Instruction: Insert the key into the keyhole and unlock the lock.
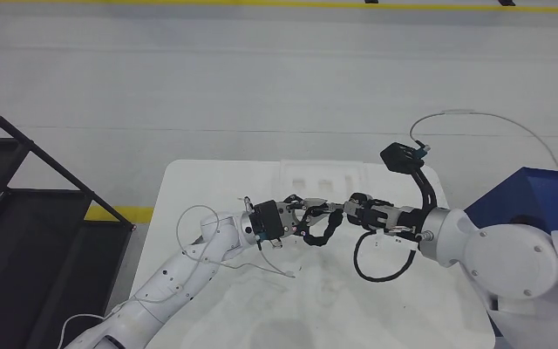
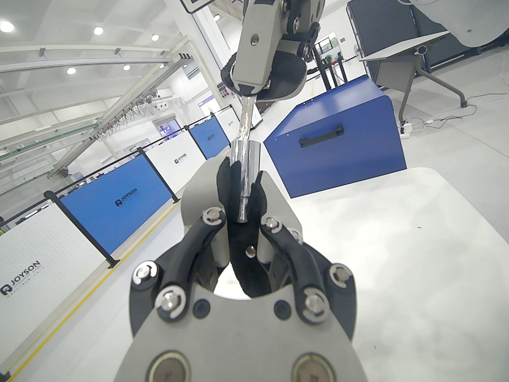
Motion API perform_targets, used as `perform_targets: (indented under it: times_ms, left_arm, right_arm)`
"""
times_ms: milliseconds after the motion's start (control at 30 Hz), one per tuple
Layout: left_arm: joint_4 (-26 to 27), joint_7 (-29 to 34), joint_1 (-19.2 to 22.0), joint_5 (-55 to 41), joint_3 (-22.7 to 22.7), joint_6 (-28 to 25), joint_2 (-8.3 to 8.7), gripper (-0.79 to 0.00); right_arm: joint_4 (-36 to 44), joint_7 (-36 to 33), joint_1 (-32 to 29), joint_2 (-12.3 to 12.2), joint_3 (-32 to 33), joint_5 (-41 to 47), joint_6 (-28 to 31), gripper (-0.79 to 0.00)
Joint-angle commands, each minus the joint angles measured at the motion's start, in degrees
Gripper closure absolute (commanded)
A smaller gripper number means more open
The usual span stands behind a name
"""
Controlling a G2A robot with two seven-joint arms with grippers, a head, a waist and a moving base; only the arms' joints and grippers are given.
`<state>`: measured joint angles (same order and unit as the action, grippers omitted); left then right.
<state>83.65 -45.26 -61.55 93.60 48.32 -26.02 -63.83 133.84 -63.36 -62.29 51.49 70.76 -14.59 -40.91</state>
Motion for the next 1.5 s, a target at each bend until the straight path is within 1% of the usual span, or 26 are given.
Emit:
perform_targets:
  times_ms: [0, 800, 933, 1133, 1300, 1467]
  left_arm:
    - [-0.1, 0.0, -0.1, 0.1, 0.2, 0.0, -0.05, 0.0]
    - [0.5, 0.1, -0.7, 3.0, 1.4, 0.0, -0.34, 0.0]
    - [-0.3, -0.4, 0.0, 4.6, 1.8, -1.7, -0.17, 0.0]
    - [-0.9, -3.0, 0.8, 7.2, 3.6, -4.7, 0.54, 0.0]
    - [0.2, -6.5, 1.6, 10.6, 4.0, -8.0, 1.18, 0.0]
    - [0.6, -6.5, 2.3, 14.0, 4.1, -8.8, 1.59, 0.0]
  right_arm:
    - [-0.1, 0.1, 0.1, -0.1, -0.2, 0.2, -0.1, 0.0]
    - [-1.0, 1.4, 2.0, -1.9, -2.4, 2.8, -1.4, 0.0]
    - [-1.0, 0.6, 2.4, -2.4, -1.7, 4.3, -0.6, 0.0]
    - [-3.3, -2.7, 2.8, -4.2, -1.4, 8.0, 2.7, 0.0]
    - [-3.9, -3.6, 4.4, -6.0, -1.9, 10.4, 3.6, 0.0]
    - [-4.2, -4.1, 6.3, -7.7, -3.3, 13.3, 4.1, 0.0]
